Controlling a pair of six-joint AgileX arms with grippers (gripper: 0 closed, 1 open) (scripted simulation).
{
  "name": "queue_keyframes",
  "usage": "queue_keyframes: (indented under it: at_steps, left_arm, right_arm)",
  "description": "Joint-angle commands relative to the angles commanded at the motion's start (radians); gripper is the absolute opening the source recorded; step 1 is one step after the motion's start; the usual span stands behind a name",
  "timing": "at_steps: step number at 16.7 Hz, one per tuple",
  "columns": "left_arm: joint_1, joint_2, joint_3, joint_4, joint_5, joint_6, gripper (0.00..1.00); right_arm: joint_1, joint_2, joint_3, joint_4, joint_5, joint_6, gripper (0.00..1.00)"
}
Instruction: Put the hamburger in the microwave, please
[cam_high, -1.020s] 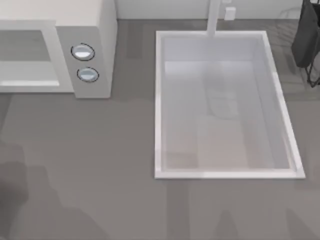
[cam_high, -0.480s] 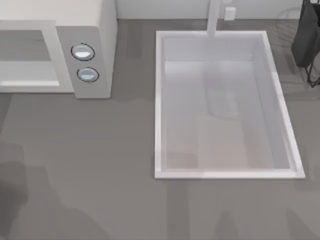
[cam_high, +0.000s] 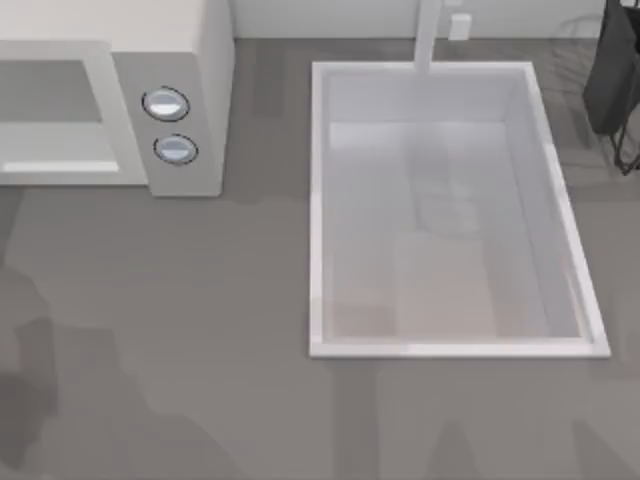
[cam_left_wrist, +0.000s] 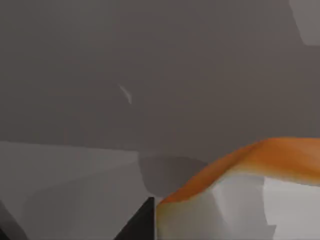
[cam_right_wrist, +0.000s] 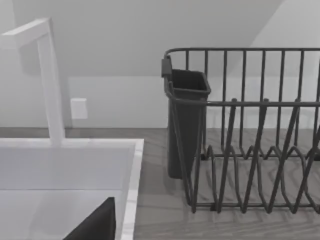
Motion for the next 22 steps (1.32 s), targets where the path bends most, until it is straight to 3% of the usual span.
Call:
queue_keyframes:
  at_steps: [6,13,17,22]
  left_arm:
    - [-0.004,-0.11,0.163,-0.288,0.0,-0.006,0.0]
    - [-0.003,-0.119,0.177,-0.296,0.001,-0.011,0.0]
    - [-0.005,-0.069,0.178,-0.152,0.021,-0.066,0.0]
    - [-0.02,0.068,0.156,0.254,0.073,-0.201,0.0]
  right_arm:
    - [0.0,0.0,0.0,0.0,0.0,0.0,1.0]
    - [0.0,0.0,0.0,0.0,0.0,0.0,1.0]
    - [0.0,0.0,0.0,0.0,0.0,0.0,1.0]
    - [0.0,0.0,0.0,0.0,0.0,0.0,1.0]
